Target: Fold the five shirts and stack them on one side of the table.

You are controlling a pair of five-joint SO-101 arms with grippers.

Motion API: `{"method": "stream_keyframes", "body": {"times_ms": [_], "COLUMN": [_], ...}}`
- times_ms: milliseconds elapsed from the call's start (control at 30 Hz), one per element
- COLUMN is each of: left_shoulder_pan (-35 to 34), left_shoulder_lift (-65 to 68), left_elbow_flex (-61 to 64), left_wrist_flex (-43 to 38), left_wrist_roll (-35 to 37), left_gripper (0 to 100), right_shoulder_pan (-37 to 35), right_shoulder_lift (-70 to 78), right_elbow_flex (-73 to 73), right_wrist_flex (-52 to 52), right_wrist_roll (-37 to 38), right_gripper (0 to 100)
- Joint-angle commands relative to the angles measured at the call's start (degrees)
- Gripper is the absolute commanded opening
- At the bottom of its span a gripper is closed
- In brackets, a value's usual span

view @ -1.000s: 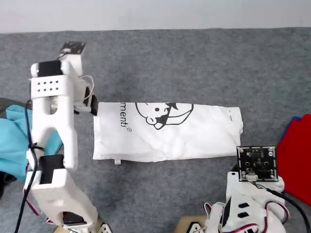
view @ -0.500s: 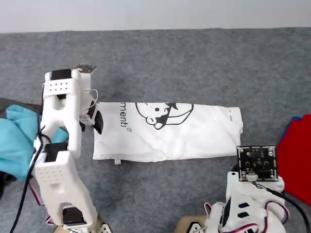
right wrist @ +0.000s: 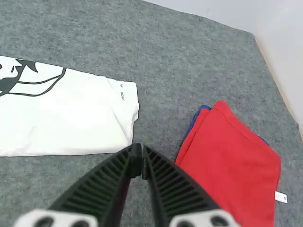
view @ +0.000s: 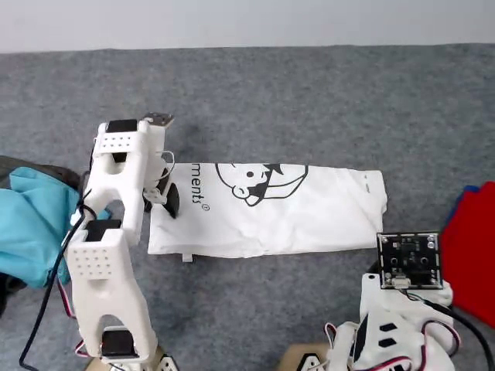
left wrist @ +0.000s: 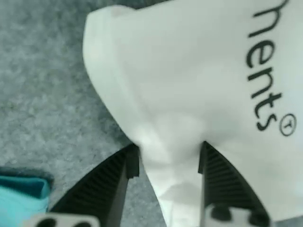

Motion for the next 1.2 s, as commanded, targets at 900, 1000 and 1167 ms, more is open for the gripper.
{"method": "stream_keyframes", "body": {"times_ms": [900, 1000, 1167], "left_shoulder_pan": [-11.4, -14.6, -16.4], "left_shoulder_lift": [6.4, 3.9, 1.0], "left_elbow_flex": [-19.5, -19.4, -19.3], "left_wrist_flex": [11.0, 11.0, 11.1], "left_wrist_roll": [0.5, -1.6, -2.7], "left_gripper": [1, 1, 1], "right_shoulder_pan": [0.7, 0.7, 0.7], "right_shoulder_lift": [0.0, 0.0, 0.0], "right_elbow_flex": [-0.7, -0.7, -0.6], "right_wrist_flex": [-0.3, -0.4, -0.4], "right_wrist_roll": [0.6, 0.6, 0.6], "right_gripper": [0.9, 0.9, 0.9]}}
